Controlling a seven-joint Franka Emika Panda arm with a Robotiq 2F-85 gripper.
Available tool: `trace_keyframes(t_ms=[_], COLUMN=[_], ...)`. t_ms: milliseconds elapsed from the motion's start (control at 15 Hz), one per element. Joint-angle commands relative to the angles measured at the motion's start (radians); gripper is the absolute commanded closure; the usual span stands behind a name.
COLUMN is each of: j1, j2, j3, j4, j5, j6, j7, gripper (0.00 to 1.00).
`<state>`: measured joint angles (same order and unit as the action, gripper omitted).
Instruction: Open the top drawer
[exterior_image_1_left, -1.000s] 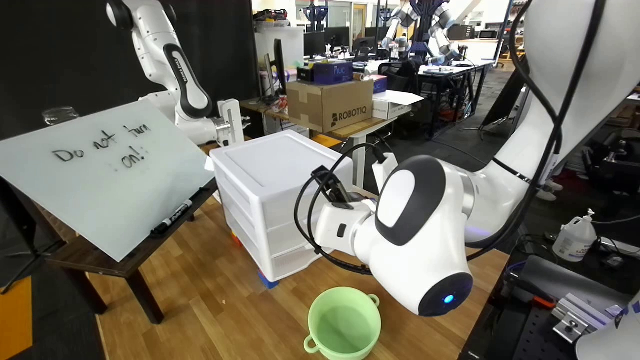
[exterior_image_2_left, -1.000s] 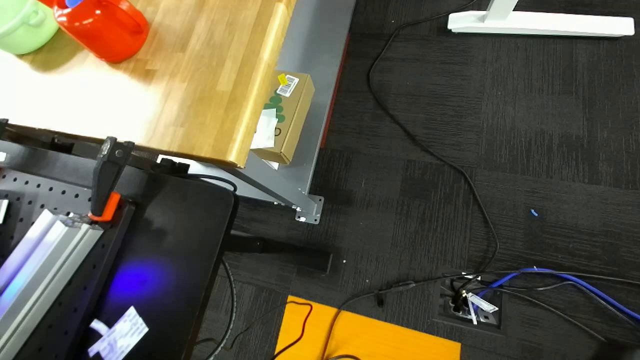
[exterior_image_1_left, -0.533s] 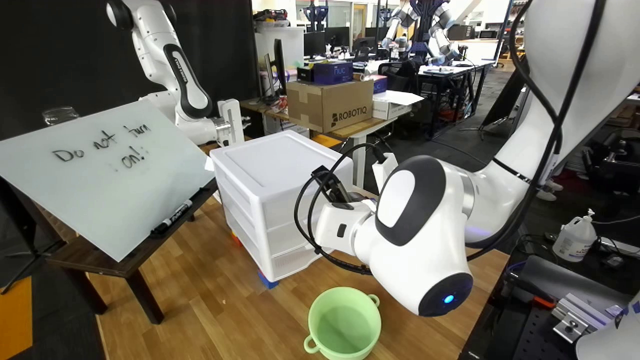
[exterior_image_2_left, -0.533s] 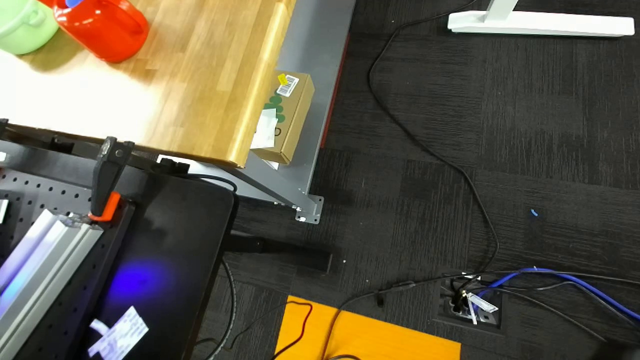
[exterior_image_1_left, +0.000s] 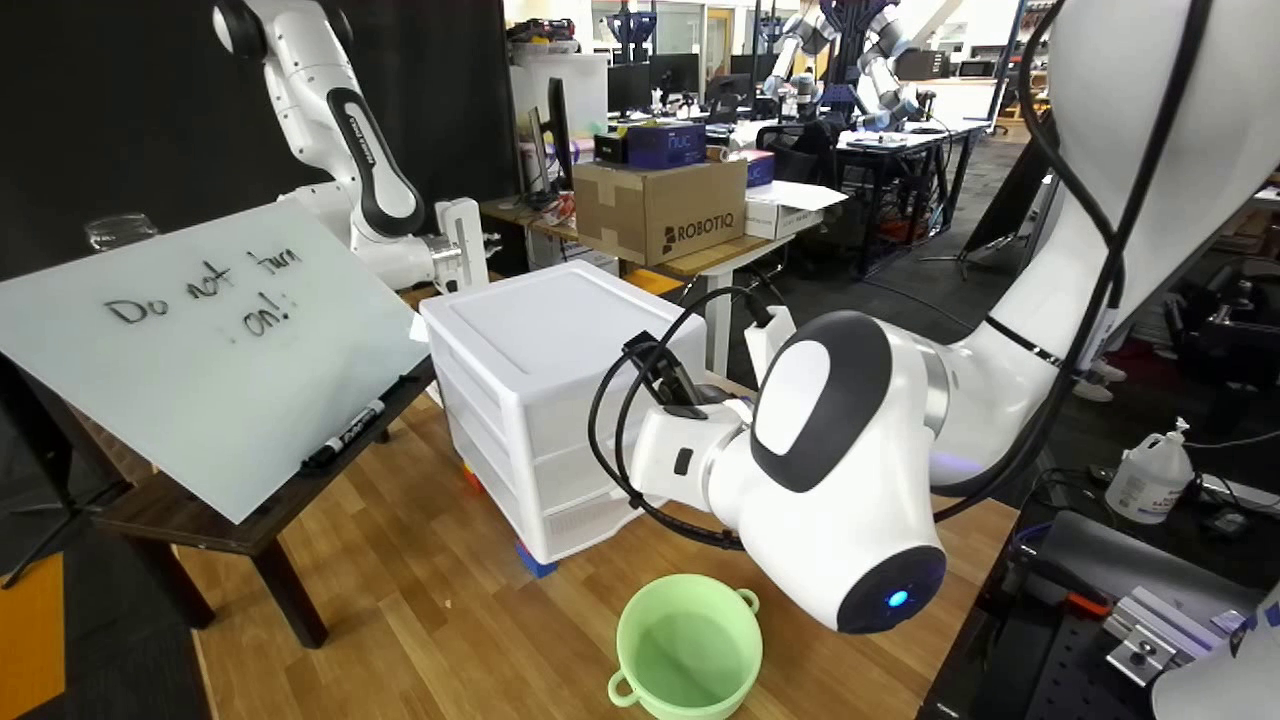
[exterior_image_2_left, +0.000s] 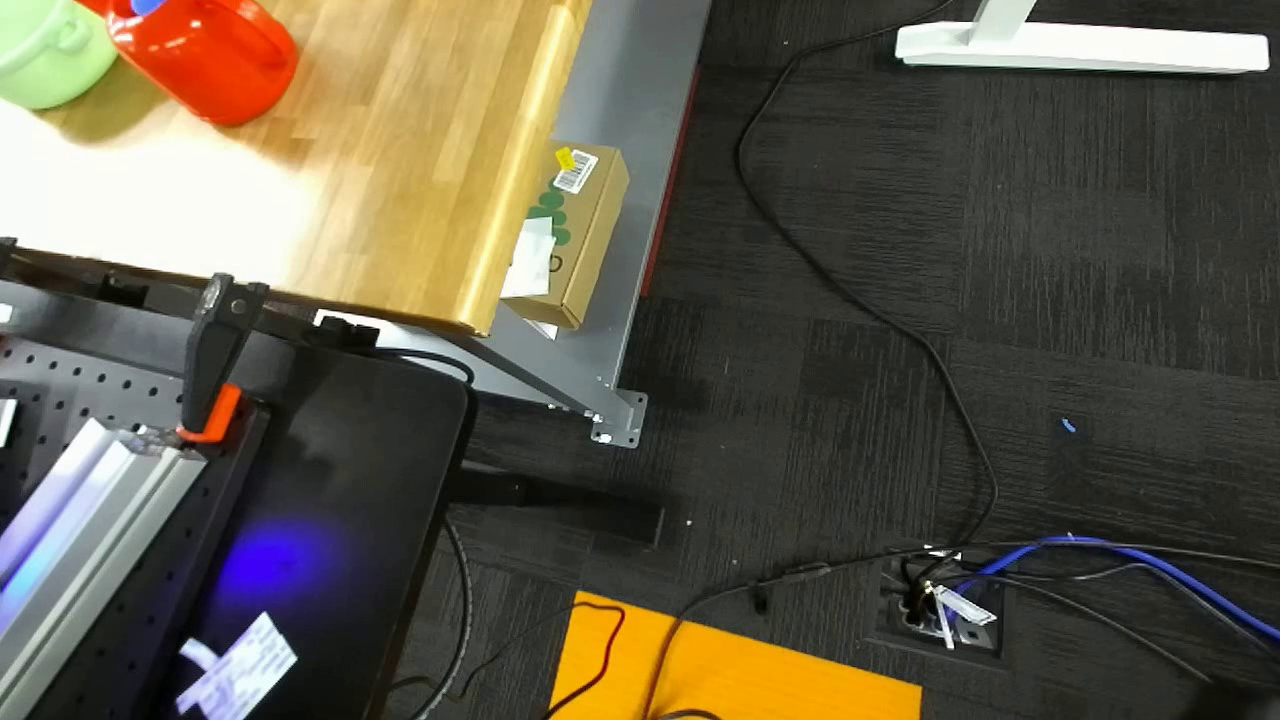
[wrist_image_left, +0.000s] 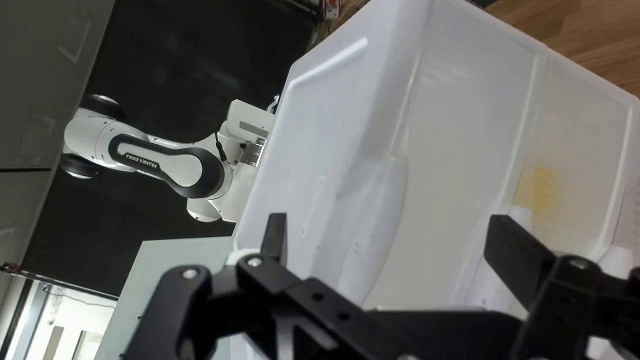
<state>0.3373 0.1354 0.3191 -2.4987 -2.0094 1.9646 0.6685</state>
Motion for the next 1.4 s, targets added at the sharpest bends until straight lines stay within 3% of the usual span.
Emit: trace_keyframes(t_ms=[0,67,200,800,933,1333], j1=[-0.012,-0.013,-0.014,-0.017,-0.015,-0.015], j2=[0.013,0.013,0.010,-0.011,-0.018,-0.016], j3=[0.011,0.011,0.010,0.010,0.012,0.012], j4=[0.016,0.018,0.017,-0.023,-0.024,-0.019], j5=[-0.008,-0.006,-0.012,-0.019,-0.019,-0.023], j6=[-0.006,-0.007,-0.006,0.009,0.007,0.011], j7=[0.013,0.013,0.022,0.066,0.079,0.097], gripper=[0.02,0.26,0.31,0.95,0.99,0.96])
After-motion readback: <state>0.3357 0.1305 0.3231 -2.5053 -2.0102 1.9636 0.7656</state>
